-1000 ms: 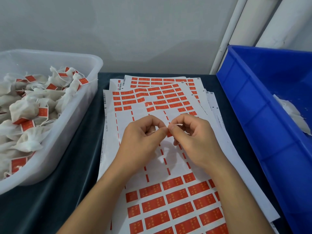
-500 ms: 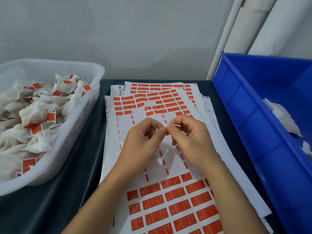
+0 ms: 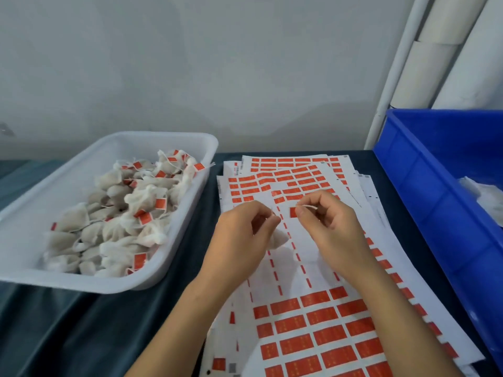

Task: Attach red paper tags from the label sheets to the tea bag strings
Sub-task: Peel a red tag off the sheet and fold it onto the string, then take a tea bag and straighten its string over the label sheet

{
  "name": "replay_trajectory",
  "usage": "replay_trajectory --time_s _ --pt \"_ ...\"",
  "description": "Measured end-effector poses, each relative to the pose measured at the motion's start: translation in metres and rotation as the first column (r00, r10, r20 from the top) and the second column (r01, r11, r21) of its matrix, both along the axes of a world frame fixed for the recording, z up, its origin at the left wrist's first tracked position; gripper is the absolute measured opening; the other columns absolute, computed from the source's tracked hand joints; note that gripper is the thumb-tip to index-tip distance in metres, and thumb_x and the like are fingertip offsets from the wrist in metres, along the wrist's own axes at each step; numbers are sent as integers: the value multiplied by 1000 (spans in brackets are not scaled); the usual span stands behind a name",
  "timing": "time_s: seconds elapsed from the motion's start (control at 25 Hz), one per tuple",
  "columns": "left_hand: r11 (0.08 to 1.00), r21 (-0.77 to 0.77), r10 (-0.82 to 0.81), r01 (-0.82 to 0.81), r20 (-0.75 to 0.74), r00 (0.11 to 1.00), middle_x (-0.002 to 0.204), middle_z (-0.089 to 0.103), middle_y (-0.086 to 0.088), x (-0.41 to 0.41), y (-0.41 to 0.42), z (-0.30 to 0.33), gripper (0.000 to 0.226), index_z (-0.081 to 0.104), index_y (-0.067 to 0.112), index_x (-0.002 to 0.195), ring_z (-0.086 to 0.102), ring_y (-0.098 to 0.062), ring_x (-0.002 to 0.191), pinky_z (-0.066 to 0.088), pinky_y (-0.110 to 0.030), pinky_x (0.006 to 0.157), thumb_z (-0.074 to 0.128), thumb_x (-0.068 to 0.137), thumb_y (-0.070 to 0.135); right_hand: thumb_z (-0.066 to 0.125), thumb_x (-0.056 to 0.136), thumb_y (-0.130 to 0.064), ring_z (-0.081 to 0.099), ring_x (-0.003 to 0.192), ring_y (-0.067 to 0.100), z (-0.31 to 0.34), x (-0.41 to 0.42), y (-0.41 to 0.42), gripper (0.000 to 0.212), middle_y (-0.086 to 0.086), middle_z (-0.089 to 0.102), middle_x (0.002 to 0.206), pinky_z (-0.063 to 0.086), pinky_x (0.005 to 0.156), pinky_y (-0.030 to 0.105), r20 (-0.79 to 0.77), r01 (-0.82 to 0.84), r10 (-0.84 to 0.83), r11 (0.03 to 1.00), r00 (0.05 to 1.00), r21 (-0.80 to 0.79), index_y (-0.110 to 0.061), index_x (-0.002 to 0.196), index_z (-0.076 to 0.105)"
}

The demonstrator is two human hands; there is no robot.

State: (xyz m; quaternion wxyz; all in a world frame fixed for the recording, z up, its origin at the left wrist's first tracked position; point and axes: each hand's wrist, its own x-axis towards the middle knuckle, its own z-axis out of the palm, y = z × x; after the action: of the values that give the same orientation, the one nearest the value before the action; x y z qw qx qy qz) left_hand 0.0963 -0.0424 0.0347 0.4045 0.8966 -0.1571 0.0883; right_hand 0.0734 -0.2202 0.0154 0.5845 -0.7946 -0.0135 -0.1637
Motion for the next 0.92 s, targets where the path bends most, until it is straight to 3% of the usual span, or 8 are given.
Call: replay_trajectory --time_s 0.16,0.32,0.4,0.48,0.6,0.68,0.76,0.92 --pt "996 -86 60 -37 277 959 84 71 19 -1 31 41 4 72 30 97 68 3 84 54 -13 72 68 99 30 66 98 -43 64 103 -2 34 15 46 12 -24 65 105 56 78 18 15 -192 197 970 980 -145 -41 108 59" --pt "970 -114 241 -213 439 866 88 72 18 19 79 73 8 69 28 99 68 2 84 47 -10 71 61 98 28 62 100 -41 62 100 0 79 52 108 12 -18 62 107 54 83 26 147 -223 261 947 954 -233 -33 108 64" --pt "935 -84 342 -344 466 816 94 72 15 38 105 80 10 68 25 105 65 -2 84 44 -10 72 59 100 24 58 102 -40 64 104 -1 92 69 139 20 -17 68 113 53 88 26 112 -329 349 930 930 -166 -30 118 65" --pt "910 30 367 -414 409 835 98 73 5 54 127 76 14 69 18 108 65 -13 88 49 -25 75 58 101 17 54 104 -38 64 112 8 88 84 161 30 -9 67 127 52 92 30 24 -352 372 897 928 -267 -26 131 62" --pt "872 347 312 -346 152 938 89 73 2 62 137 56 19 73 19 98 67 -19 82 50 -36 66 54 98 15 54 100 -27 66 104 22 71 94 167 34 2 68 125 58 89 41 -101 -320 313 805 944 -499 -24 133 61" --pt "871 379 289 -313 120 950 84 70 2 58 137 47 19 70 19 93 66 -22 79 53 -41 67 51 96 17 56 98 -25 66 97 17 63 93 159 35 -1 69 124 58 82 34 -94 -313 307 821 947 -477 -31 132 63" --pt "844 390 300 -368 224 927 90 70 -2 55 128 49 20 70 16 100 64 -27 85 52 -44 72 51 94 15 57 99 -26 64 97 12 64 88 148 36 -4 68 129 53 79 27 -49 -286 297 844 954 -454 -35 133 64" --pt "861 347 168 -373 497 851 92 70 -12 40 80 58 17 69 8 95 60 -38 97 47 -50 74 59 84 2 53 95 -21 66 99 19 82 70 112 28 -4 72 115 55 86 37 18 -209 249 848 968 -487 -33 112 72"
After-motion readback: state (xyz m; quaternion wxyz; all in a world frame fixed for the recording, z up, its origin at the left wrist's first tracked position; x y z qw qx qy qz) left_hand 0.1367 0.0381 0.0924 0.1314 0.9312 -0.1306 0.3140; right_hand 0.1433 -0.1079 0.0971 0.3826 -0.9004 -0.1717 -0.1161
